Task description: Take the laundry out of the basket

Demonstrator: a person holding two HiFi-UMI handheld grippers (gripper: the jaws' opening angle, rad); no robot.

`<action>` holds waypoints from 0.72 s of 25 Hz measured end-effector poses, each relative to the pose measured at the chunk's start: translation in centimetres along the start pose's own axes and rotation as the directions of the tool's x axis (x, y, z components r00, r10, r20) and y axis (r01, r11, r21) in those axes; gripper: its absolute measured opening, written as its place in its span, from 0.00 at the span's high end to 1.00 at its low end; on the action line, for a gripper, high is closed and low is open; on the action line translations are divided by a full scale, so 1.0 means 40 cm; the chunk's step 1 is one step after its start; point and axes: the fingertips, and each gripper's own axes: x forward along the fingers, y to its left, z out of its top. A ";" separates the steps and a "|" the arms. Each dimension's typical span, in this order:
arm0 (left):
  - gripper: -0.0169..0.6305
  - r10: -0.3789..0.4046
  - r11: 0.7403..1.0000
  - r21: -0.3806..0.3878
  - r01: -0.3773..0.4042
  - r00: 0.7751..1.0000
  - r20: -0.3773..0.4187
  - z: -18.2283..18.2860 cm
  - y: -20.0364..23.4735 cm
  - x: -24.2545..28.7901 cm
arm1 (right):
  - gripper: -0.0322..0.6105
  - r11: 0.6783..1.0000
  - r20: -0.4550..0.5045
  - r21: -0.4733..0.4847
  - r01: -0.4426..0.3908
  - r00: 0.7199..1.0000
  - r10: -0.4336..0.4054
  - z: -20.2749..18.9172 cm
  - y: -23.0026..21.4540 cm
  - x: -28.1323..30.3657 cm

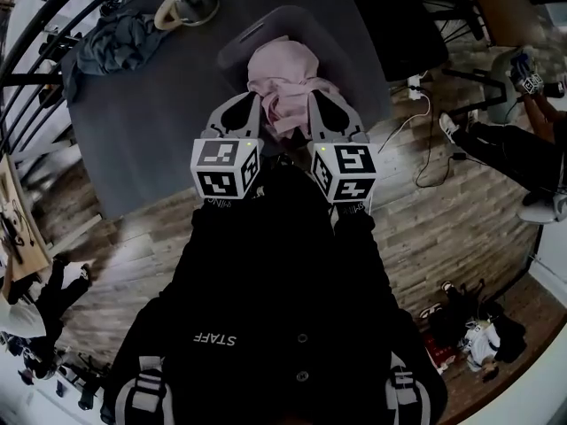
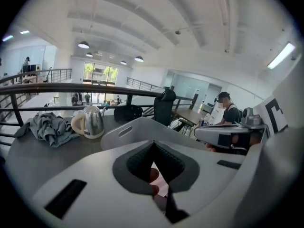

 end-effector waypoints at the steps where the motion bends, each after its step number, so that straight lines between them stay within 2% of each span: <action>1: 0.97 -0.004 1.000 -0.004 0.004 1.000 -0.019 -0.008 0.011 0.011 | 0.93 1.000 -0.020 0.005 0.004 1.000 -0.004 -0.011 0.002 0.012; 8: 0.97 -0.031 0.999 0.012 0.032 0.995 -0.098 -0.010 0.054 0.074 | 0.93 1.000 -0.141 -0.003 0.018 0.990 -0.018 -0.072 -0.012 0.096; 18: 0.97 -0.050 0.999 -0.006 0.050 0.984 -0.172 -0.007 0.070 0.155 | 0.92 1.000 -0.203 0.012 0.007 0.979 -0.004 -0.092 -0.039 0.189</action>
